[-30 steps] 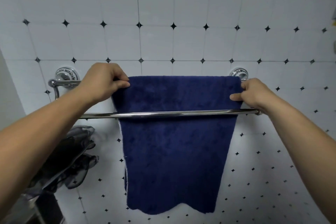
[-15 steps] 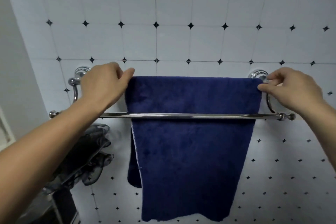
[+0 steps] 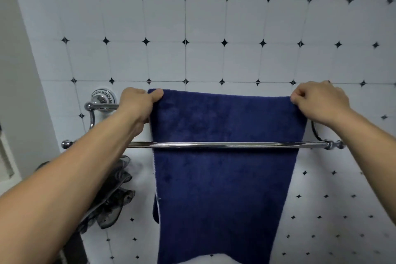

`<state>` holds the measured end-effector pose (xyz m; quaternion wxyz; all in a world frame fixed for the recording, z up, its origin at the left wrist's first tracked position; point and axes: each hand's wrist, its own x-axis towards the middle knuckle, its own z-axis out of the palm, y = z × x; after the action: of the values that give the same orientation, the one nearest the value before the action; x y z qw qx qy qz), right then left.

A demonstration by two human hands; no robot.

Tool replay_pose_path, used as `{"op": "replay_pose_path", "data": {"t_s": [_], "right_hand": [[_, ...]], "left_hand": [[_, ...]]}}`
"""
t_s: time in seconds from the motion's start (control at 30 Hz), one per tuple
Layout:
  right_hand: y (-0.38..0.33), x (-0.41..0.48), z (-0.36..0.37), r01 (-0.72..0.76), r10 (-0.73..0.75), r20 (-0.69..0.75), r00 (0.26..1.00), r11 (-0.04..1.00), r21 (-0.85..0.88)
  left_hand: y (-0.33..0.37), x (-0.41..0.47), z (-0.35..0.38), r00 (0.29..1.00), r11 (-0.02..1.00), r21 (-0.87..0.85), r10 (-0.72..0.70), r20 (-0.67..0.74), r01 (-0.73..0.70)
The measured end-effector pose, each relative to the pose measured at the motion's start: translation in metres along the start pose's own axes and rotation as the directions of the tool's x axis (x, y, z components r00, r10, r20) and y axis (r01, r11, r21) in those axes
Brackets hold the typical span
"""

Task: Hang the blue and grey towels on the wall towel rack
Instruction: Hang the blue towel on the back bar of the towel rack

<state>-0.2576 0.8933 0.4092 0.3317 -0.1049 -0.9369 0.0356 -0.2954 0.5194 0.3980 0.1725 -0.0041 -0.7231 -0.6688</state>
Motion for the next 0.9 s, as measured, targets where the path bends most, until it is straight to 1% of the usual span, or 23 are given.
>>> {"op": "replay_pose_path", "data": {"t_s": [0.03, 0.07, 0.1, 0.17, 0.23, 0.3, 0.37, 0.43, 0.53, 0.57, 0.6, 0.67, 0.7, 0.73, 0.77, 0.87, 0.9], "right_hand": [[-0.001, 0.001, 0.002, -0.037, 0.037, 0.001, 0.999, 0.999, 0.01], [-0.003, 0.001, 0.004, -0.064, 0.064, 0.005, 0.998, 0.998, 0.008], [-0.004, 0.002, 0.006, -0.082, 0.082, 0.012, 0.997, 0.997, 0.004], [-0.006, 0.002, 0.004, -0.091, 0.091, 0.021, 0.996, 0.996, 0.016], [-0.007, -0.001, 0.002, -0.046, 0.046, -0.006, 0.999, 0.998, 0.05], [-0.019, -0.007, 0.002, 0.072, -0.067, -0.04, 0.997, 0.99, 0.123], [-0.046, -0.015, 0.002, 0.224, -0.226, -0.017, 0.974, 0.948, 0.225], [-0.084, -0.018, 0.009, 0.352, -0.367, -0.003, 0.93, 0.891, 0.287], [-0.153, -0.019, 0.023, 0.496, -0.515, -0.046, 0.856, 0.793, 0.354], [-0.176, -0.018, 0.026, 0.532, -0.558, -0.04, 0.829, 0.766, 0.361], [-0.196, -0.017, 0.03, 0.581, -0.608, -0.028, 0.794, 0.743, 0.334], [-0.226, -0.012, 0.036, 0.68, -0.694, -0.02, 0.72, 0.7, 0.22], [-0.233, -0.007, 0.036, 0.701, -0.709, -0.03, 0.705, 0.689, 0.182], [-0.237, -0.002, 0.035, 0.702, -0.706, -0.046, 0.707, 0.692, 0.171], [-0.236, 0.005, 0.034, 0.683, -0.685, -0.06, 0.726, 0.707, 0.184], [-0.229, 0.024, 0.03, 0.522, -0.521, -0.094, 0.848, 0.793, 0.313], [-0.229, 0.026, 0.03, 0.51, -0.512, -0.086, 0.855, 0.795, 0.328]], "left_hand": [[0.006, 0.003, 0.002, 1.0, 1.0, -0.006, -0.011, -0.001, 0.011], [0.012, 0.004, 0.003, 0.998, 0.998, -0.001, -0.057, 0.011, 0.057], [0.016, 0.003, 0.003, 0.99, 0.992, -0.002, -0.128, 0.053, 0.128], [0.015, 0.0, 0.0, 0.941, 0.961, 0.056, -0.276, 0.198, 0.27], [0.005, -0.002, -0.001, 0.887, 0.942, 0.137, -0.335, 0.319, 0.307], [-0.004, -0.003, -0.003, 0.886, 0.948, 0.118, -0.319, 0.338, 0.296], [-0.005, -0.004, -0.005, 0.897, 0.955, 0.088, -0.296, 0.328, 0.283], [-0.004, -0.006, -0.009, 0.899, 0.958, 0.074, -0.286, 0.332, 0.278], [-0.006, -0.008, -0.016, 0.901, 0.963, 0.009, -0.254, 0.352, 0.268], [-0.007, -0.009, -0.018, 0.903, 0.964, -0.017, -0.241, 0.356, 0.264], [-0.008, -0.01, -0.019, 0.906, 0.965, -0.037, -0.229, 0.355, 0.259], [-0.013, -0.009, -0.023, 0.918, 0.973, -0.053, -0.194, 0.347, 0.226], [-0.015, -0.008, -0.024, 0.921, 0.978, -0.046, -0.177, 0.347, 0.205], [-0.017, -0.006, -0.025, 0.923, 0.981, -0.037, -0.164, 0.349, 0.189], [-0.018, -0.006, -0.025, 0.923, 0.984, -0.035, -0.152, 0.352, 0.176], [-0.022, -0.003, -0.027, 0.925, 0.986, -0.035, -0.139, 0.355, 0.162], [-0.022, -0.004, -0.027, 0.93, 0.987, -0.032, -0.136, 0.342, 0.156]]}}
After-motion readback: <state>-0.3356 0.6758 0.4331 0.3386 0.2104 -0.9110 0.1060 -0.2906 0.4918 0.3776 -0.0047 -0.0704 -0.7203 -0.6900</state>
